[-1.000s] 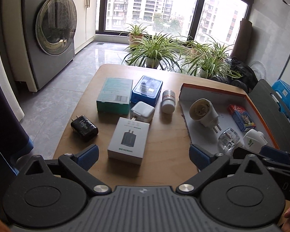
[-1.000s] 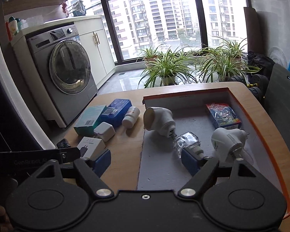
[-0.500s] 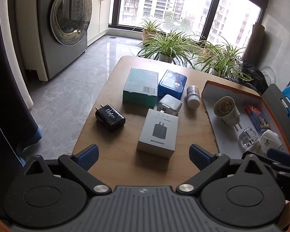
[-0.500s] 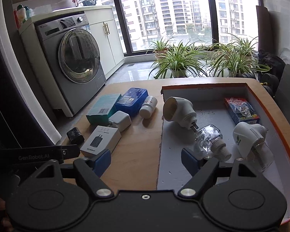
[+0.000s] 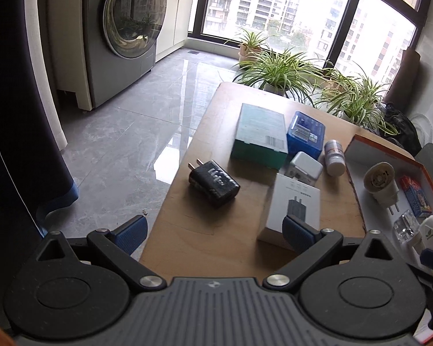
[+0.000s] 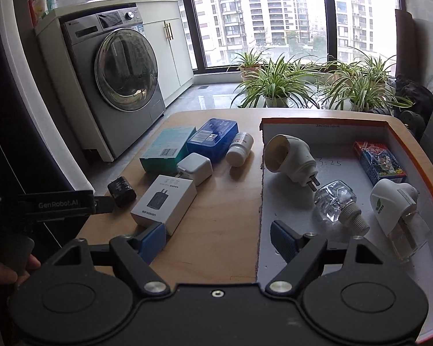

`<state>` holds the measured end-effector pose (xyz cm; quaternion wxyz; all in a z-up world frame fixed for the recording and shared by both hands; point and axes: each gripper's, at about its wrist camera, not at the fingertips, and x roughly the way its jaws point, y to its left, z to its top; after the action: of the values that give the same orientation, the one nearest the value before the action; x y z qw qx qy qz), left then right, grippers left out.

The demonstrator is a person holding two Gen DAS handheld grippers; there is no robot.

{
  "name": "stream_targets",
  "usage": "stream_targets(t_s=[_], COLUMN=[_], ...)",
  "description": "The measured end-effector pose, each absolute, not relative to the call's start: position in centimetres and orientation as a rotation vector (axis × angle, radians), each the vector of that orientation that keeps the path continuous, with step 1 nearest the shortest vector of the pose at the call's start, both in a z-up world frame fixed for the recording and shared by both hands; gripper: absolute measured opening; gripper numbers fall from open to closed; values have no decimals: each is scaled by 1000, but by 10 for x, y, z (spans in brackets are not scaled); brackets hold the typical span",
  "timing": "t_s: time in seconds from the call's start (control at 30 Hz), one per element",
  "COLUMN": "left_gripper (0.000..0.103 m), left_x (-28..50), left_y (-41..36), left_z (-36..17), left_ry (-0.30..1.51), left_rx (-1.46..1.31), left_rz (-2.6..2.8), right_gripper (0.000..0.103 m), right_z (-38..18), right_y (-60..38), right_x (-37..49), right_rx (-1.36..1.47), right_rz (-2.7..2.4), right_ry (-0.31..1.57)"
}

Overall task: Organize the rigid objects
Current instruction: 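Withdraw both grippers from the tray toward the items on the table, then grasp the black plug charger with the left gripper while the right grasps the white UGREEN box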

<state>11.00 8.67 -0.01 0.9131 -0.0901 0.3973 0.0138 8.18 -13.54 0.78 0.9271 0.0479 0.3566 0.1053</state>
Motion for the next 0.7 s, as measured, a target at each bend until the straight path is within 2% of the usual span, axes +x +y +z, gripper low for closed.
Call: stream_targets(t_s=[0.27, 0.37, 0.47, 0.53, 0.6, 0.67, 0.7], left_gripper=[102, 99, 92, 80, 76, 67, 58], left_x=[153, 167, 174, 174, 171, 166, 165], left_y=[96, 97, 99, 101, 104, 107, 108], left_z=[-15, -22, -29, -33, -37, -38, -38], left_ry=[818, 822, 831, 836, 835, 822, 816], left_rx=[-230, -237, -222, -208, -196, -162, -146], left_rz=[48, 50, 31, 12, -10, -25, -24], right_gripper=[94, 94, 94, 94, 94, 94, 94], right_z=[3, 2, 0, -2, -5, -7, -8], right_y=[-121, -117, -114, -112, -109, -106, -103], right_x=[88, 91, 95, 98, 103, 107, 109], right_rx=[70, 56, 49, 51, 57, 61, 62], right_rz=[217, 216, 215, 215, 213, 216, 217], right_ry=[743, 744, 747, 750, 756, 763, 765])
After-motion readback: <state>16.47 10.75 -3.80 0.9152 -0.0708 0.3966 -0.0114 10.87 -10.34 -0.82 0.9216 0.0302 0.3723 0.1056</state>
